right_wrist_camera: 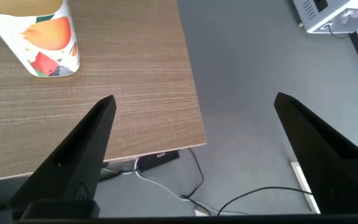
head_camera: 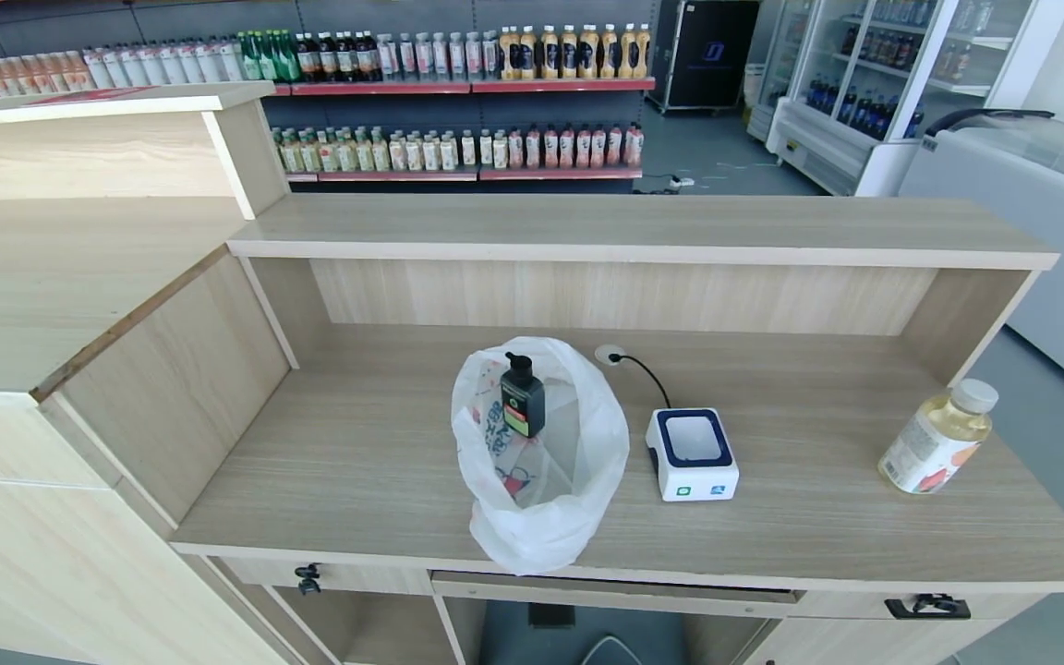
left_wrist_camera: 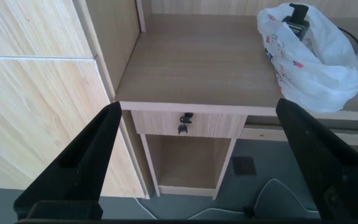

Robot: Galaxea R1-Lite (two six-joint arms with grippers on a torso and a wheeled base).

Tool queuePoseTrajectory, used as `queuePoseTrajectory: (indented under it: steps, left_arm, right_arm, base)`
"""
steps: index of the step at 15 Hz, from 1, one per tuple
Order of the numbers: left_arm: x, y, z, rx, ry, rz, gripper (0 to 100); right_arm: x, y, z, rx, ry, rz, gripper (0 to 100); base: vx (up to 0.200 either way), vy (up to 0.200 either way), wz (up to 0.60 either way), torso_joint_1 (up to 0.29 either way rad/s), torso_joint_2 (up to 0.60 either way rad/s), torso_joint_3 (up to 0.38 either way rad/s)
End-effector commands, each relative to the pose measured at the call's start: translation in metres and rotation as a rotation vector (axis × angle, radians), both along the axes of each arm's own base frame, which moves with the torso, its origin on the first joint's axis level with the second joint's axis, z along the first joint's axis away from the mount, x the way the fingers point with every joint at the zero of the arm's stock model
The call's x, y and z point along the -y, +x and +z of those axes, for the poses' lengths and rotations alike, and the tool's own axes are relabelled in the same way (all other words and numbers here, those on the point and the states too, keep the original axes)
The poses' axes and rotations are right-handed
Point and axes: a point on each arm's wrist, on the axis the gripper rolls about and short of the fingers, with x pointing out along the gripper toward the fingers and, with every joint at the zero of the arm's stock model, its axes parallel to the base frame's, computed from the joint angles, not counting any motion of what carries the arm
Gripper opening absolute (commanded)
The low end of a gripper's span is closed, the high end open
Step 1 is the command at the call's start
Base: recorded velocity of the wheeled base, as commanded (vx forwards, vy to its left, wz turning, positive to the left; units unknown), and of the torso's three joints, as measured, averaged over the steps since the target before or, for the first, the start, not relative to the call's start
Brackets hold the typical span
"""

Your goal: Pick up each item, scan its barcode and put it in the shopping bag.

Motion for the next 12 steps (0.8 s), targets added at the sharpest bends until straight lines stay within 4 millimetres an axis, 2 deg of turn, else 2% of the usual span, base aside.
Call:
queuePoseTrajectory:
  steps: [1, 3, 5, 10, 12]
  left_arm:
    - [0.0, 0.0, 0.0, 0.001, 0.0, 0.0, 100]
    - [0.0, 0.0, 0.0, 0.001, 0.0, 0.0, 100]
    - [0.0, 0.0, 0.0, 0.001, 0.0, 0.0, 100]
    - [0.0, 0.0, 0.0, 0.001, 0.0, 0.0, 100]
    - [0.0, 0.0, 0.0, 0.001, 0.0, 0.0, 100]
  right_arm:
    - [0.003, 0.002, -0.008, -0.007, 0.041, 0.01, 100]
    - [0.003, 0.009, -0.013, 0.005, 0.085, 0.07, 100]
    - [0.0, 0.025, -0.019, 0.018, 0.127, 0.18, 100]
    - [-0.007, 0.069, -0.019, 0.055, 0.13, 0.284, 100]
    - [-0.008, 0.08, -0.022, 0.057, 0.133, 0.304, 100]
  base:
    - [0.0, 0.0, 0.0, 0.0, 0.0, 0.0]
    - [0.0, 0.0, 0.0, 0.0, 0.0, 0.0]
    - [0.0, 0.0, 0.0, 0.0, 0.0, 0.0]
    - [0.0, 0.0, 0.0, 0.0, 0.0, 0.0]
    - [0.0, 0.0, 0.0, 0.0, 0.0, 0.0]
